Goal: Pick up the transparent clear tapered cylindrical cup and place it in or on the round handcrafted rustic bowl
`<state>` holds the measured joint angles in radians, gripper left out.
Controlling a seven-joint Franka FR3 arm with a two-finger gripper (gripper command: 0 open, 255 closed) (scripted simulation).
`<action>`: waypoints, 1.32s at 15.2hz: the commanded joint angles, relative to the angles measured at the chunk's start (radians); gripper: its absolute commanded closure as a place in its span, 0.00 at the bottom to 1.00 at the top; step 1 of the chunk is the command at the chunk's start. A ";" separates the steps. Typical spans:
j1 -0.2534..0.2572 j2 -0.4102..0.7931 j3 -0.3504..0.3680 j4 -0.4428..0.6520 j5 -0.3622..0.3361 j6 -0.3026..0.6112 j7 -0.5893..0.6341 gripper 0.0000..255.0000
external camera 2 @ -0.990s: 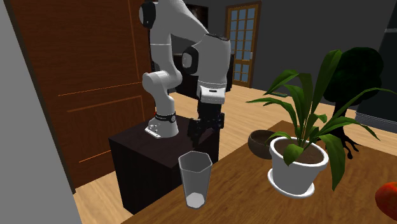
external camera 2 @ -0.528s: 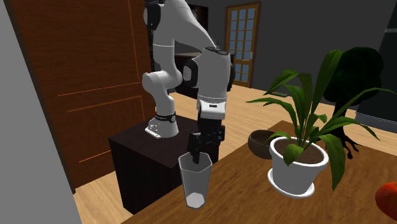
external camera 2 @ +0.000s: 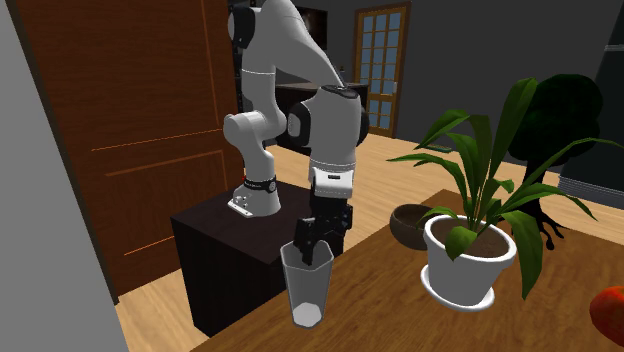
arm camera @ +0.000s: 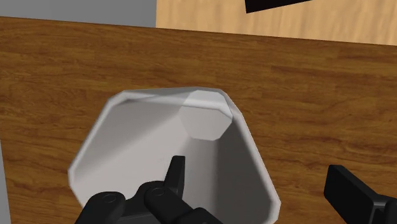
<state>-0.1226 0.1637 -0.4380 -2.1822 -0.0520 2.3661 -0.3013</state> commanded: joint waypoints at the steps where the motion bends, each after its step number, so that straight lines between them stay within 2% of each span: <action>1: 0.000 0.000 0.000 0.000 0.000 0.000 0.000 0.00; 2: 0.000 0.000 0.000 0.000 0.000 0.000 0.000 0.00; 3: 0.000 0.000 0.000 0.000 0.000 0.000 0.000 1.00; 12: 0.000 0.000 0.000 0.000 0.000 0.000 0.000 1.00; 20: 0.008 -0.068 -0.006 0.039 -0.032 -0.102 0.015 1.00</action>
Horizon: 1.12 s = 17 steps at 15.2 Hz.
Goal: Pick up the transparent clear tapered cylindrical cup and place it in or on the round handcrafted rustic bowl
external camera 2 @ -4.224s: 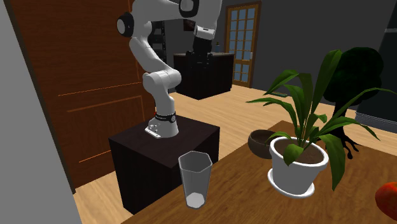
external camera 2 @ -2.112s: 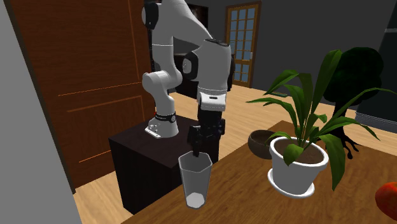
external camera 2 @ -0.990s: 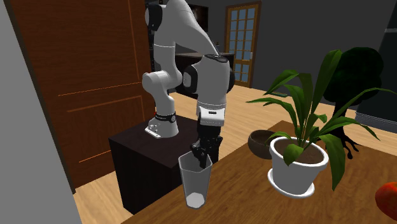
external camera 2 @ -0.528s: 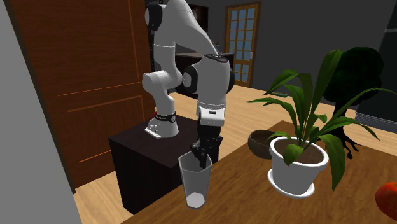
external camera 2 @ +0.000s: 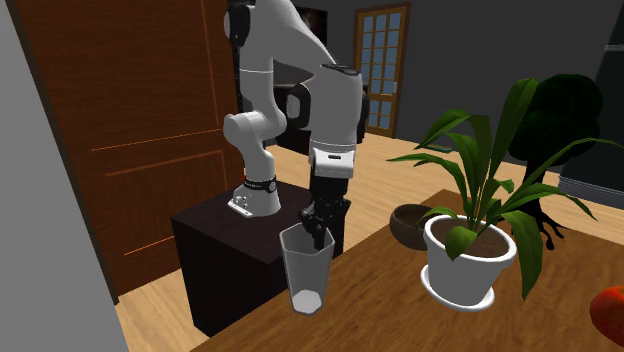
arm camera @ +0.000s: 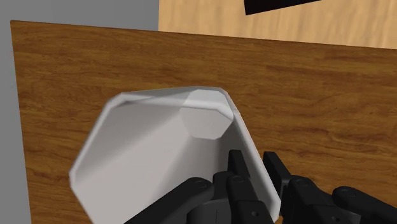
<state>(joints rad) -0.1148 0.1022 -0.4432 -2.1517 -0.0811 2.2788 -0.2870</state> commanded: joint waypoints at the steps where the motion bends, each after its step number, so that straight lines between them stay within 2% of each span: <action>1: 0.001 -0.014 -0.001 0.014 -0.006 -0.027 0.002 1.00; 17: 0.010 -0.107 0.003 0.137 -0.040 -0.236 0.012 1.00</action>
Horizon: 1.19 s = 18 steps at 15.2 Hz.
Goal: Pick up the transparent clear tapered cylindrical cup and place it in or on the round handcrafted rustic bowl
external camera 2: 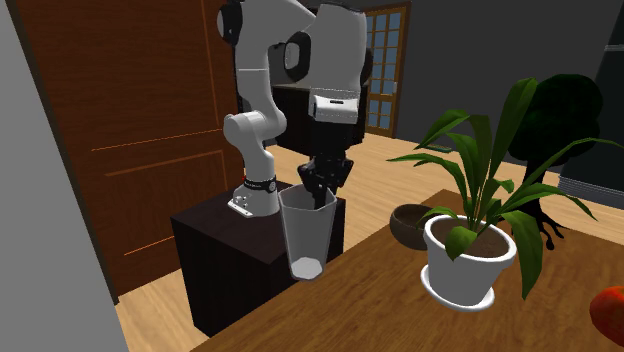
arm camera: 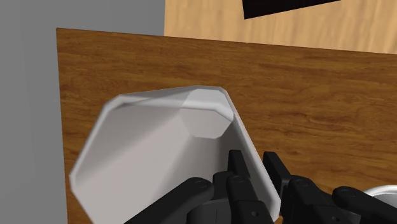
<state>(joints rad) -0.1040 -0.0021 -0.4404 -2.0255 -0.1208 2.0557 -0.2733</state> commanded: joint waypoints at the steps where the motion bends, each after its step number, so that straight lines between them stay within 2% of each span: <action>1: 0.000 -0.007 0.000 0.020 -0.002 -0.026 -0.002 1.00; 8: 0.003 -0.027 0.003 0.085 -0.006 -0.110 -0.004 1.00; 18: 0.117 -0.075 0.134 0.081 -0.020 -0.180 0.239 1.00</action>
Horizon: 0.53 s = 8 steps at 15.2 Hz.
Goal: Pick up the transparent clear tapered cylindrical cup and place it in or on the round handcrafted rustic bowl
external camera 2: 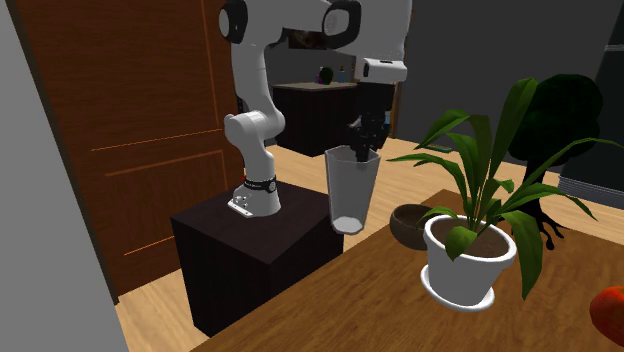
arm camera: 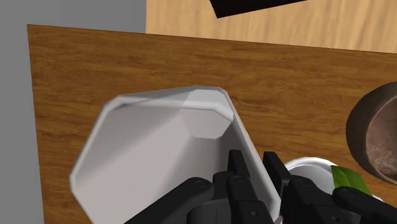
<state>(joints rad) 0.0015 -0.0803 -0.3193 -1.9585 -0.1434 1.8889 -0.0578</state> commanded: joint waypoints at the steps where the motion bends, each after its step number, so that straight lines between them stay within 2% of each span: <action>1: 0.022 0.005 0.026 0.020 0.004 -0.021 0.046 1.00; 8: 0.099 0.040 0.112 0.094 0.021 -0.079 0.198 1.00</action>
<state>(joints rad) 0.0888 -0.0478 -0.2195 -1.8821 -0.1256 1.8228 0.1166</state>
